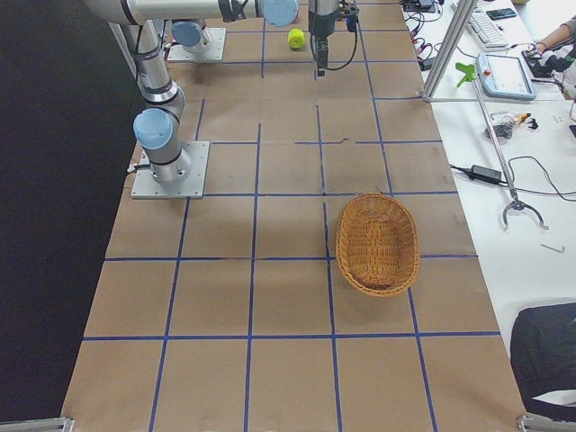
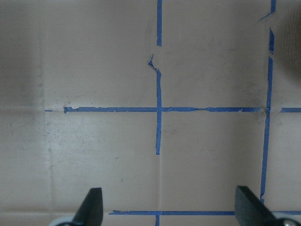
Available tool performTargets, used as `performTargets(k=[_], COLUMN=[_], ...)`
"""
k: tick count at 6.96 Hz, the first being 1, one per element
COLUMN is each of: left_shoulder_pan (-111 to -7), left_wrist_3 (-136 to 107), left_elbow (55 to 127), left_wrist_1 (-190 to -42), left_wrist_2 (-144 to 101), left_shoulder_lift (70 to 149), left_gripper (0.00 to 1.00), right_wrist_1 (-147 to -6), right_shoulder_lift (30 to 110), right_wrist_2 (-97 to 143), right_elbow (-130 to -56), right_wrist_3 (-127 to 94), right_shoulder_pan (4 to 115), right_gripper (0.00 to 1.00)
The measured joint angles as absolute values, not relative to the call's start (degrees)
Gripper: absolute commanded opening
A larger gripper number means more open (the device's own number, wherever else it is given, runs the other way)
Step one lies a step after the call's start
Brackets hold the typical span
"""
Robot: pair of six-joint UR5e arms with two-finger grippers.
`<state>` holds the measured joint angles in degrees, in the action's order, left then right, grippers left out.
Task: Put all apples into basket
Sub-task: 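Move the left gripper down over the green apple, then close the left gripper around the green apple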
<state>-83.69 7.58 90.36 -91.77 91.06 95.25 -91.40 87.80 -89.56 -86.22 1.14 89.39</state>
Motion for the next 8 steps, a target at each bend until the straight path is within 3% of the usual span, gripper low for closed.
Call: performTargets(k=[4,8], left_shoulder_pan=[-77.90,-72.96], left_wrist_3=[9.56,9.51], left_elbow=[112.18,119.97], left_wrist_1=[-61.96,-57.55], left_wrist_2=[91.25,91.20], left_shoulder_lift=[97.56,98.00], left_gripper=[0.98,0.98], right_wrist_1=[-91.41,-91.34], right_shoulder_lift=[87.80,87.80], right_wrist_2=[-89.56,-89.56], right_elbow=[-86.22,-86.22], right_wrist_3=[1.14,1.14], right_shoulder_pan=[89.38,89.39], right_gripper=[1.00,1.00])
